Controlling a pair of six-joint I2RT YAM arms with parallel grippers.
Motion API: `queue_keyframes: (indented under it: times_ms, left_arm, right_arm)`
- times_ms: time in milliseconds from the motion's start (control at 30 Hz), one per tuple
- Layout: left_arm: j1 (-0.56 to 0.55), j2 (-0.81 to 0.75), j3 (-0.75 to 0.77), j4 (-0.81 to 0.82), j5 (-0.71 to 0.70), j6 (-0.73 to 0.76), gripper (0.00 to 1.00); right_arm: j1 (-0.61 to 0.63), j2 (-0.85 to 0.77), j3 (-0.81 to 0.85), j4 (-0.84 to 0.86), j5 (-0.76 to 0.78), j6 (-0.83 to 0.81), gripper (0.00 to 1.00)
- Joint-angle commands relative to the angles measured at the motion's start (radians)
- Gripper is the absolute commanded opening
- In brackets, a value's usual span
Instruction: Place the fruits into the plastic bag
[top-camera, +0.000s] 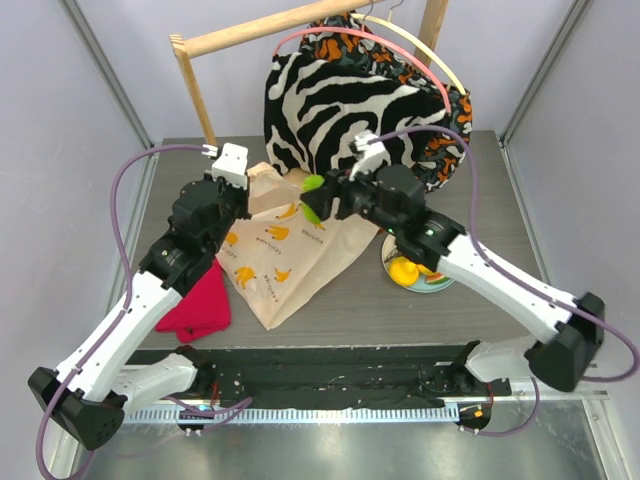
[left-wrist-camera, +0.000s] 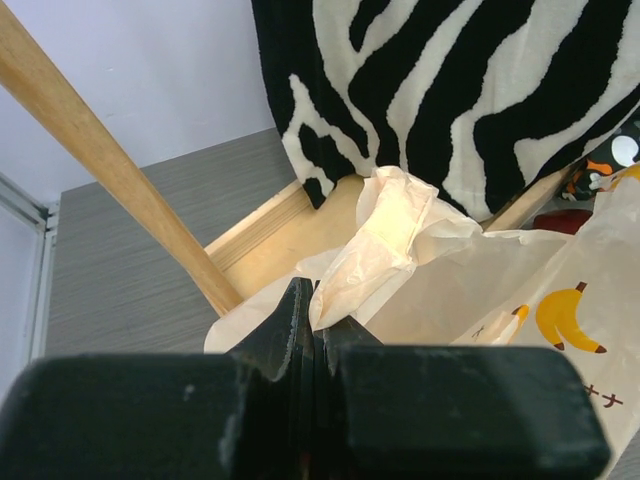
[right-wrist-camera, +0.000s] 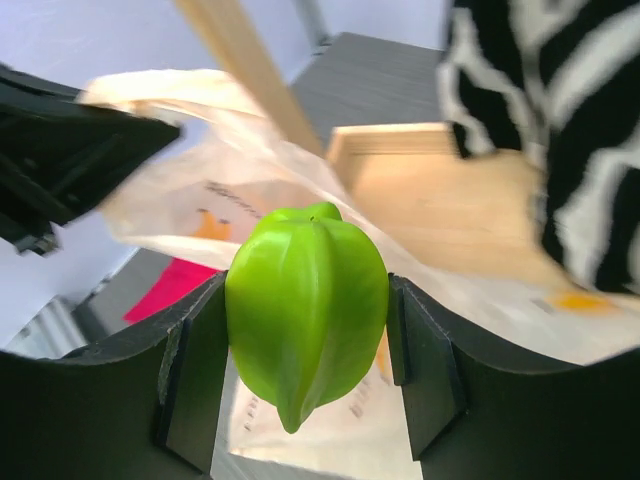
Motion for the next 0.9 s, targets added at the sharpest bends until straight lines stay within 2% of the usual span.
queue_keyframes:
  times_ms: [0,133,467,600,867]
  left_arm:
    - [0.002,0.010,0.024,0.026,0.028,-0.028,0.00]
    - [0.003,0.006,0.019,0.032,0.030,-0.017,0.00]
    - [0.002,0.007,0.016,0.037,0.048,-0.016,0.00]
    - [0.002,0.006,0.015,0.037,0.059,-0.020,0.00]
    - [0.003,-0.008,0.004,0.055,0.065,-0.030,0.00]
  right_arm:
    - [0.052,0.120,0.097,0.211,-0.177,0.000,0.01]
    - [0.074,0.208,0.132,0.282,-0.150,0.011,0.01]
    - [0.077,0.287,0.171,0.454,-0.050,-0.055,0.01]
    - [0.077,0.314,0.143,0.523,-0.038,-0.085,0.01]
    - [0.104,0.360,0.019,0.528,0.010,-0.133,0.01]
